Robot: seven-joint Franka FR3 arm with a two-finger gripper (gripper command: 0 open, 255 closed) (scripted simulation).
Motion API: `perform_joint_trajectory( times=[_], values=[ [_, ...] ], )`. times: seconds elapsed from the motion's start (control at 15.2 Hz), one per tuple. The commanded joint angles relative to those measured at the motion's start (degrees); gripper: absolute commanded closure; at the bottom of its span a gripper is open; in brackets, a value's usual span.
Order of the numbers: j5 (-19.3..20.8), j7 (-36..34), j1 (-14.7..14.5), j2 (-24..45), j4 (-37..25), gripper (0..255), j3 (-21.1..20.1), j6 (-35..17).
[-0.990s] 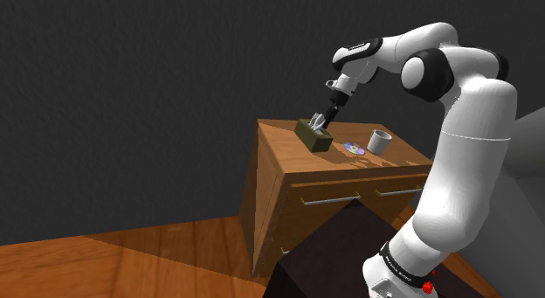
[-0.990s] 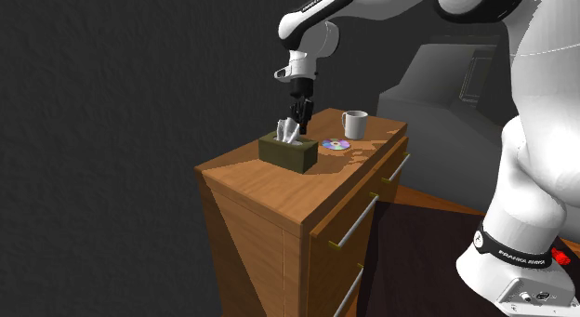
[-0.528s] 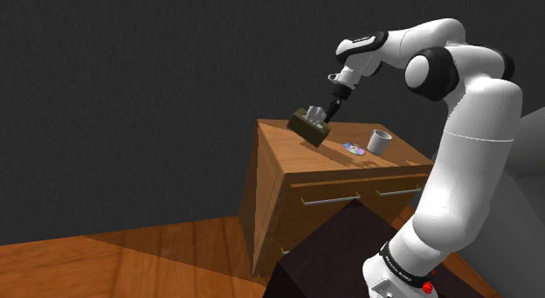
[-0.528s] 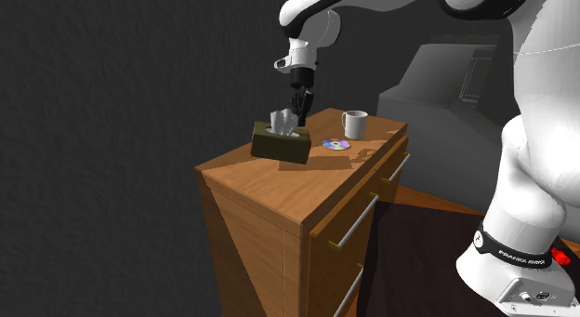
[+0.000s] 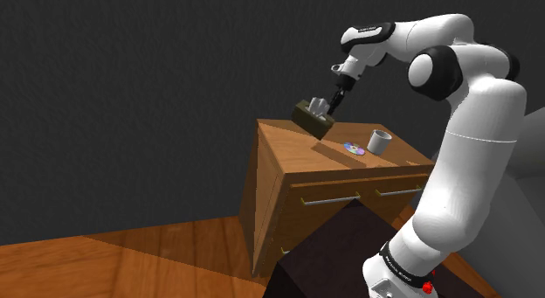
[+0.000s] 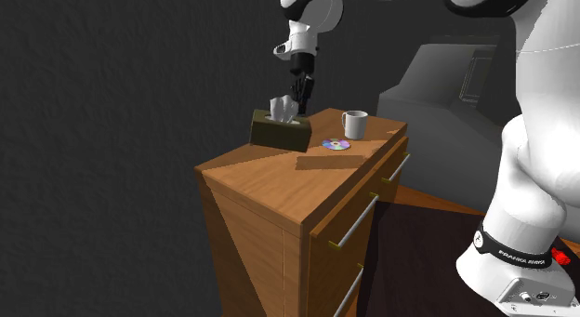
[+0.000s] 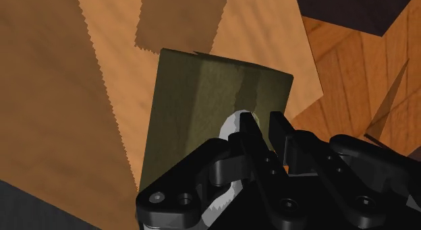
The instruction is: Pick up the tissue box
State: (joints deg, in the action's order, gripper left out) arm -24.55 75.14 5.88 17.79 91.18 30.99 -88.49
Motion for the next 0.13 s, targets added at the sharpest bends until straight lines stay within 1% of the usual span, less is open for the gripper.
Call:
perform_joint_trajectory(
  times=[0.0,0.07],
  values=[
    [0.1,-0.3,0.0,-0.2,-0.7,255,0.0,0.9],
    [0.1,-0.3,0.0,-0.2,-0.8,255,0.0,0.9]
  ],
)
